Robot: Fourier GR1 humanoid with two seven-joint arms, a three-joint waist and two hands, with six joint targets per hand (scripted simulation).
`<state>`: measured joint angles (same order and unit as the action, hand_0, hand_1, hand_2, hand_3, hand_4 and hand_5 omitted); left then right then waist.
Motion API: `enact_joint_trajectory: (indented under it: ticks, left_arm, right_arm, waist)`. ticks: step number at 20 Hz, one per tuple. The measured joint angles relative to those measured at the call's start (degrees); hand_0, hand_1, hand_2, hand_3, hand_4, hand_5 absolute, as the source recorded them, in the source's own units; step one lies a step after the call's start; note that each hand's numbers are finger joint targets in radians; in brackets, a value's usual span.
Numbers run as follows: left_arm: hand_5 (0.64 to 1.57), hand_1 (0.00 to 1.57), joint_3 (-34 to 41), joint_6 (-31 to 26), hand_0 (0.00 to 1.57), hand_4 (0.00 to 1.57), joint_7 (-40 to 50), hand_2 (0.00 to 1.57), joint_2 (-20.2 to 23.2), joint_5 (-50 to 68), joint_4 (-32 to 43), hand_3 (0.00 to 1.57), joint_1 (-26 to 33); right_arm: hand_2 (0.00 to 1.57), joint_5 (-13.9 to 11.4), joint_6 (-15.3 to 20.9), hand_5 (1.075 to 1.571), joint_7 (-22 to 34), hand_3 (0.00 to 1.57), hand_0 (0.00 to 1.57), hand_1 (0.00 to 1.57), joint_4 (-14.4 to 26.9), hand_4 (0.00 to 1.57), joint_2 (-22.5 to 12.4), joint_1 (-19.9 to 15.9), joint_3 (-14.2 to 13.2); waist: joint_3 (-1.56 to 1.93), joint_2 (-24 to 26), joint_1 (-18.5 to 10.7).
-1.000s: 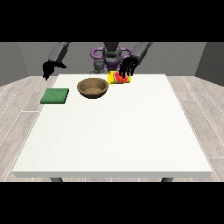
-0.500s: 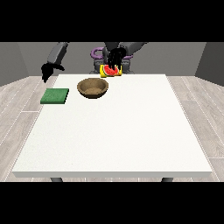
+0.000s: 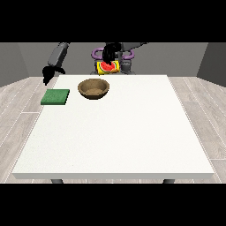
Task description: Pick the cup and pour the ball into the bowl, then pick the bowl and place it on the pad
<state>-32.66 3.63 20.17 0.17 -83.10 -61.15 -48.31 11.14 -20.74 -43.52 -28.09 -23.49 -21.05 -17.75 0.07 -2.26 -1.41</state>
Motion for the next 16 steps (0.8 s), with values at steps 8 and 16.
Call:
enact_joint_trajectory:
  ticks: [8, 16]
  left_arm:
    - [1.533, 1.34, -3.6, -6.0, 1.34, 1.15, -4.5, 1.57, 1.5, -5.4, 0.6, 1.57, -1.5]
    - [1.56, 0.76, -1.1, -8.2, 0.76, 1.06, -9.6, 1.57, 3.0, -8.2, -2.0, 1.57, -0.3]
  right_arm:
    - [0.0, 0.3, -0.6, 1.53, 0.8, 0.28, 0.0, 0.0, -0.7, 0.42, 0.0, -0.7, 0.6]
    - [0.16, 0.9, -1.6, 1.548, 2.4, 0.28, 0.0, 0.0, -0.9, 0.69, -0.8, 0.4, 0.8]
  waist:
    - [-0.01, 0.0, 1.3]
    - [-0.05, 1.3, 0.9]
